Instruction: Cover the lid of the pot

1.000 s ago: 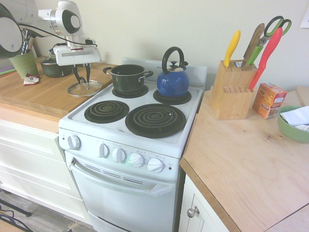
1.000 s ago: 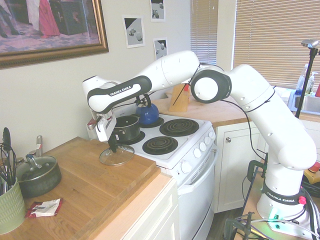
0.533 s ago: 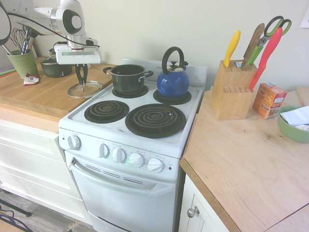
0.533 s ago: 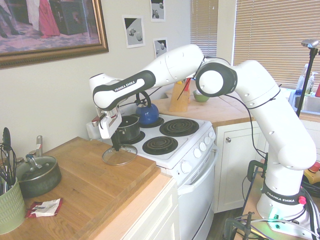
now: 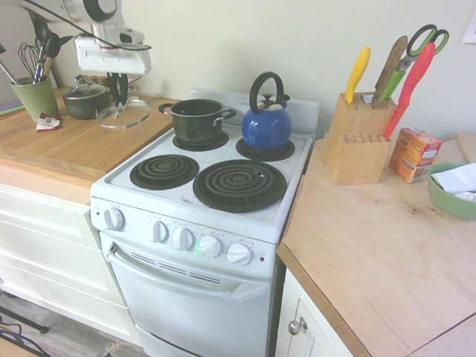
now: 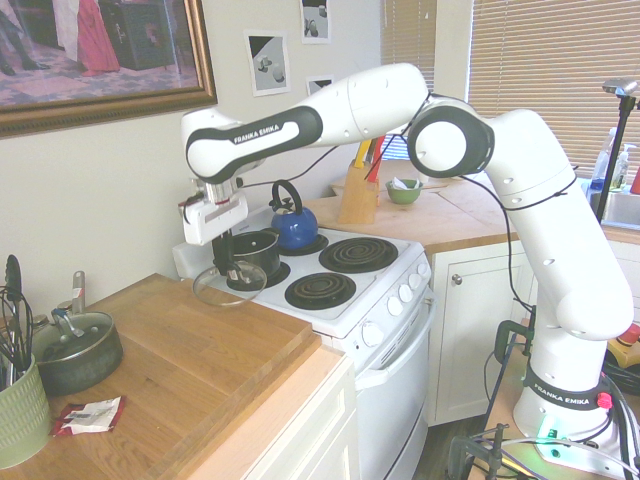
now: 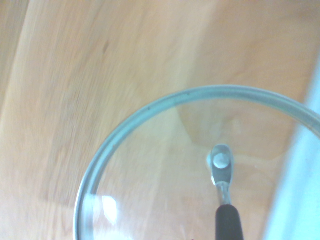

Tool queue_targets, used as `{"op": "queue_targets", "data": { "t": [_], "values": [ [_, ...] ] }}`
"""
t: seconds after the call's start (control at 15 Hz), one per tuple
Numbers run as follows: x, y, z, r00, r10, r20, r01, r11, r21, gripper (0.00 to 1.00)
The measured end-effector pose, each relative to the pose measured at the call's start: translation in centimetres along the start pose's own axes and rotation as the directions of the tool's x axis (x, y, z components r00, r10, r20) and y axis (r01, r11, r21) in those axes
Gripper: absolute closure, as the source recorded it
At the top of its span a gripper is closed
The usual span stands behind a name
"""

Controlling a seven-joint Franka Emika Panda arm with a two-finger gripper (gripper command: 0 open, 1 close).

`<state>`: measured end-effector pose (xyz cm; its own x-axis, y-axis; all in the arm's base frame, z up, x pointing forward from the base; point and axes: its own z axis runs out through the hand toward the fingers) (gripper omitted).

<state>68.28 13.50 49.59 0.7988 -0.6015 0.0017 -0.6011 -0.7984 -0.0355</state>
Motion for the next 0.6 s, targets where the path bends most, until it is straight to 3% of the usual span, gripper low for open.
{"op": "queue_targets", "data": {
  "t": [0.27,0.6],
  "values": [
    [2.5,1.6,-5.7,0.982,0.187,-0.030,-0.186,0.982,0.022,1.00],
    [8.8,4.2,-5.1,0.919,0.394,-0.018,-0.393,0.918,0.051,1.00]
  ]
}}
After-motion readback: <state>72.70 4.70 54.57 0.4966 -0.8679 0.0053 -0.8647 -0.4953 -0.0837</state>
